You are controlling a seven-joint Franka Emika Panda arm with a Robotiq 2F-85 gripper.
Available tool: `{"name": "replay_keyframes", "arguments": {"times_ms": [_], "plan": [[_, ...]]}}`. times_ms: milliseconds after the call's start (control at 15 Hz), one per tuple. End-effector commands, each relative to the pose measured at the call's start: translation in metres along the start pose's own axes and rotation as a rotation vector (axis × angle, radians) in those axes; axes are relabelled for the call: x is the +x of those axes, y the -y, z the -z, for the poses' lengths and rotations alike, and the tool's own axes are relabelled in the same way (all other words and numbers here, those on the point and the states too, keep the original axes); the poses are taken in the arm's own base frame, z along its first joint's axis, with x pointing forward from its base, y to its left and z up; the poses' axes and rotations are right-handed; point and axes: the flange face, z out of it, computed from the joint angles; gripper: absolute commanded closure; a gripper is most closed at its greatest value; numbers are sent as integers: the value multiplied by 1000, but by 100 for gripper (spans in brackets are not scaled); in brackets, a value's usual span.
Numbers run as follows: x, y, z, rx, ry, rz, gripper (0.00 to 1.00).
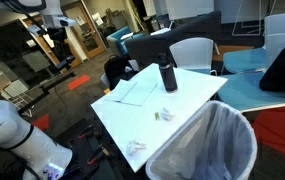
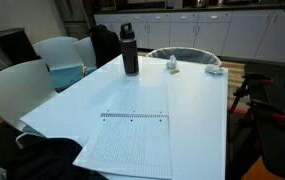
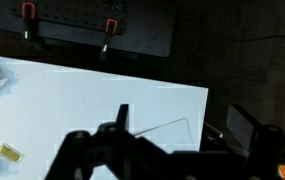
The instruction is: Move the crumpled paper at the back of the table to the left
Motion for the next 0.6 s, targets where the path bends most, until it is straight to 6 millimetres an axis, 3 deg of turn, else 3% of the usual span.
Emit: {"name": "replay_keyframes", "arguments": {"times_ms": [0, 333, 533], "plan": [[0, 0, 0, 0, 1, 0, 0], [1, -2, 0, -7, -7, -8, 0], [16, -26, 5, -20, -106, -96, 0]]}}
